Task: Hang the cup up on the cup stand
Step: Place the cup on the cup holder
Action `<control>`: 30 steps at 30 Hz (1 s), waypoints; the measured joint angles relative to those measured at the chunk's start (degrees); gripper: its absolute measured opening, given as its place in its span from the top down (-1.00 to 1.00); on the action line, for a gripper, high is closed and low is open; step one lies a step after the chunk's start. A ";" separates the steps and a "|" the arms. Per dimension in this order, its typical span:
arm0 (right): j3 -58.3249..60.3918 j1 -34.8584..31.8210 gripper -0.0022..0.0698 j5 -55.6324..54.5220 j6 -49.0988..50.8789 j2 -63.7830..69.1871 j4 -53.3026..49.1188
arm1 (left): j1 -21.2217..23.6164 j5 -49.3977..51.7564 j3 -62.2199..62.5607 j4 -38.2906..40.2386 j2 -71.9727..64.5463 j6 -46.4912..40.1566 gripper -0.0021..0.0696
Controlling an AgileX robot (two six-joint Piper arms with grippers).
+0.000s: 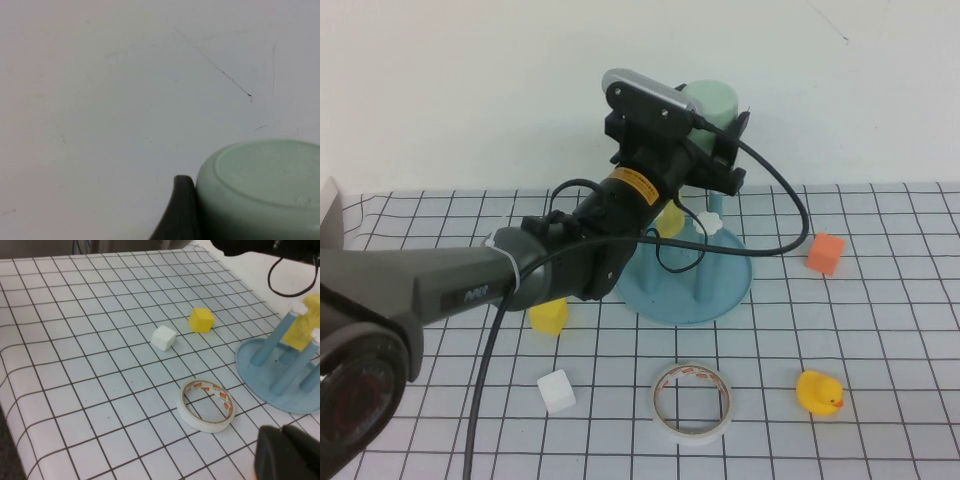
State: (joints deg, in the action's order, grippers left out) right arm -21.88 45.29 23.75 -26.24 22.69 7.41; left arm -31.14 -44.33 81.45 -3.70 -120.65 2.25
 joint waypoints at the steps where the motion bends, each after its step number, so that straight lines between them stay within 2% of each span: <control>1: 0.00 0.00 0.94 0.00 0.00 0.00 0.00 | 0.00 0.00 0.14 -0.37 -0.15 0.47 -0.65; 30: 0.00 0.00 0.94 0.00 0.00 0.00 0.36 | 0.08 2.89 6.77 -3.89 -7.32 1.57 -0.65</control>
State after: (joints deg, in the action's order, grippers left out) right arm -21.88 45.29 23.75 -26.24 22.69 7.77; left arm -31.06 -41.44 88.22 -7.58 -127.97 3.82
